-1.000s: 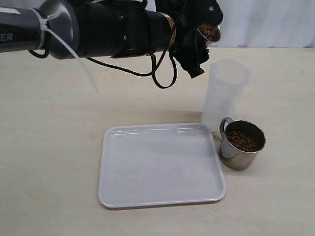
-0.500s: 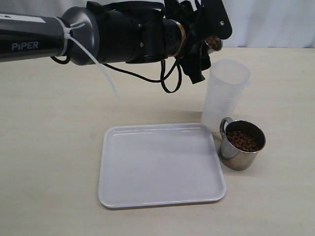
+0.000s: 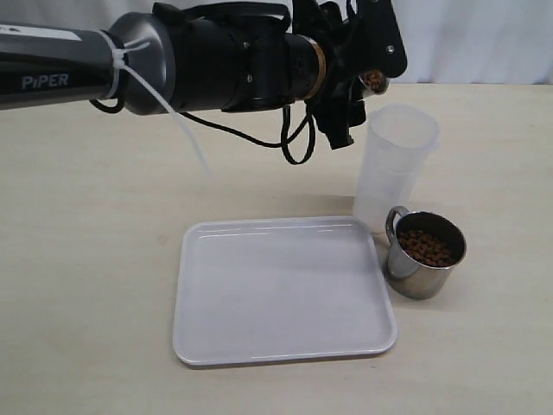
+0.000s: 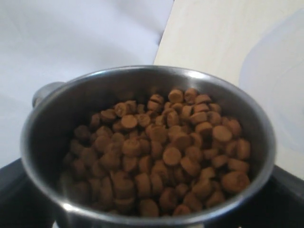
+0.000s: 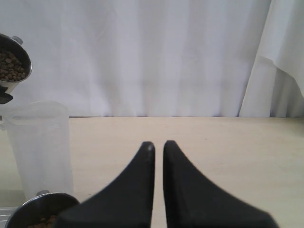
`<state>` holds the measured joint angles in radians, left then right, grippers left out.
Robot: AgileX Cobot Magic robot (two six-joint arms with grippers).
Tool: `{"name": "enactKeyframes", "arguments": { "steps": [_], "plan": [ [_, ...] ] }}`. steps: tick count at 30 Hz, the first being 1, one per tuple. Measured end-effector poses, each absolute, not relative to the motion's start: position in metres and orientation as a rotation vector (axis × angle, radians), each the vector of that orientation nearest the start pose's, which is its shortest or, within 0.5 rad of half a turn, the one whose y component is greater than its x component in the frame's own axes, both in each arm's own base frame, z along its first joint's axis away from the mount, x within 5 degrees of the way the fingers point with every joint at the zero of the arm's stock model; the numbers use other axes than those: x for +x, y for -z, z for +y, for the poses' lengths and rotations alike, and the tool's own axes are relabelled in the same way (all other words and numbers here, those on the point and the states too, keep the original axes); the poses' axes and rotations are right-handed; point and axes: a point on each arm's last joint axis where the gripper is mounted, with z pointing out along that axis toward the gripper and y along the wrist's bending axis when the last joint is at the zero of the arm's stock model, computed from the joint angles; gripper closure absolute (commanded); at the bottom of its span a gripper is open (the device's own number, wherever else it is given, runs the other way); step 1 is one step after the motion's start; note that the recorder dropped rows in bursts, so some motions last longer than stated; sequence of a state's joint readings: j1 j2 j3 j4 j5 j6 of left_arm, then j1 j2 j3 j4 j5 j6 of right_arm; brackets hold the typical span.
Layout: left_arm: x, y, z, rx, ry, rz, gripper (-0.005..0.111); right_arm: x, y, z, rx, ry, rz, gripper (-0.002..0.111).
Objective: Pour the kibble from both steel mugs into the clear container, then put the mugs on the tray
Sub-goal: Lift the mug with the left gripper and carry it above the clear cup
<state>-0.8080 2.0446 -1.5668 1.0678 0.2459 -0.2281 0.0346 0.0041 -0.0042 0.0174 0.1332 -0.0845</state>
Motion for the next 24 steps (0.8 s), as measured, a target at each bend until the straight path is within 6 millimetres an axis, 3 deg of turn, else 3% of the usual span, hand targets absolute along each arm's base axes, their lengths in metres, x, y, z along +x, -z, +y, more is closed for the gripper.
{"name": "enactKeyframes", "arguments": {
  "steps": [11,24],
  "plan": [
    [0.328,-0.238,-0.351,1.497,-0.266,1.460,0.107,0.056,-0.202,0.002,-0.084,0.023,1.614,0.103],
    [0.330,-0.239,-0.349,1.533,-0.341,1.423,0.107,0.056,-0.202,0.002,-0.084,0.023,1.614,0.103]
  ]
}}
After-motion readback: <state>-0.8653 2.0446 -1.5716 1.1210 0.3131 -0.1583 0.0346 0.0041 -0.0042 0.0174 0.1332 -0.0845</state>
